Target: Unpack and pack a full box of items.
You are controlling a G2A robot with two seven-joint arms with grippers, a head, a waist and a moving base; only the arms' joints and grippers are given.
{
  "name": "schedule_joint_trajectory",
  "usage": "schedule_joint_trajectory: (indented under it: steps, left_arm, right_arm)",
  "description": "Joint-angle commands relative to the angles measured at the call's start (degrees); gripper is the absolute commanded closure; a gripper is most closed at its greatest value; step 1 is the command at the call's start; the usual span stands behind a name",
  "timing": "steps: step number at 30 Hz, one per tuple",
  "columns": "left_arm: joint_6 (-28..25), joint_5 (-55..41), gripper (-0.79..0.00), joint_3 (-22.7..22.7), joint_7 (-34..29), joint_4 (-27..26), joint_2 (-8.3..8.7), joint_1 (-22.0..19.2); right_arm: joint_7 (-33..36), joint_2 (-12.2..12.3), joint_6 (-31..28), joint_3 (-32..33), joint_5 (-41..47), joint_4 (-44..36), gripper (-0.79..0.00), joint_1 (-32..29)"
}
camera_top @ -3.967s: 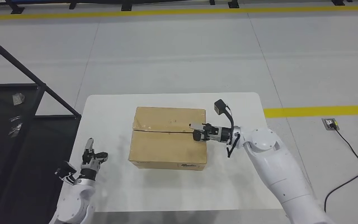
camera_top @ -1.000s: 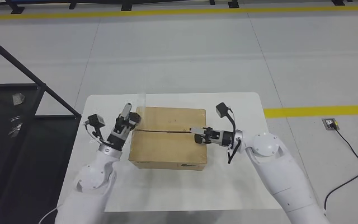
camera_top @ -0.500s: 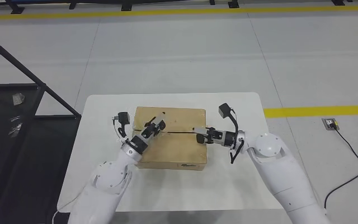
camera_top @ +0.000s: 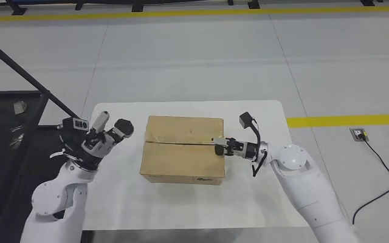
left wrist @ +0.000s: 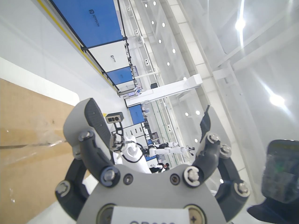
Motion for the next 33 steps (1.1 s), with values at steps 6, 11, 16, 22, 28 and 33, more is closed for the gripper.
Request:
schedule_joint_trajectory:
  steps: [6, 11, 16, 22, 28, 33]
  left_arm:
    - [4.7, 1.4, -0.785, -9.3, -13.7, 1.9, 2.01, 3.6]
    - [6.7, 2.4, -0.785, -7.8, -15.0, 6.8, 2.5, 1.4]
    - [6.1, 5.5, -0.785, -5.3, -9.0, 3.8, 2.32, 3.0]
    - [6.1, 6.2, -0.785, -5.1, -8.7, 3.6, 2.34, 3.2]
    - [7.0, 7.2, -0.785, -3.8, -4.6, 4.2, 2.25, 2.7]
    - [8.1, 11.7, -0.785, 0.9, -0.5, 7.7, 2.18, -3.7]
  right_arm:
    - [0.6, -0.2, -1.8, -0.9, -0.1, -0.3, -0.785, 0.8]
    - [1.7, 0.3, -5.9, -0.3, -0.6, -5.1, -0.785, -1.3]
    - [-1.6, 0.5, -5.2, 0.2, -2.7, -6.5, -0.785, -2.2]
    - [-2.1, 0.4, -5.2, -0.1, -3.2, -7.5, -0.785, -2.9]
    - [-5.7, 0.1, -4.5, -2.7, -7.6, -13.1, -0.785, -4.6]
    - [-8.1, -0.4, -4.9, -4.5, -8.5, -14.9, -0.785, -4.3]
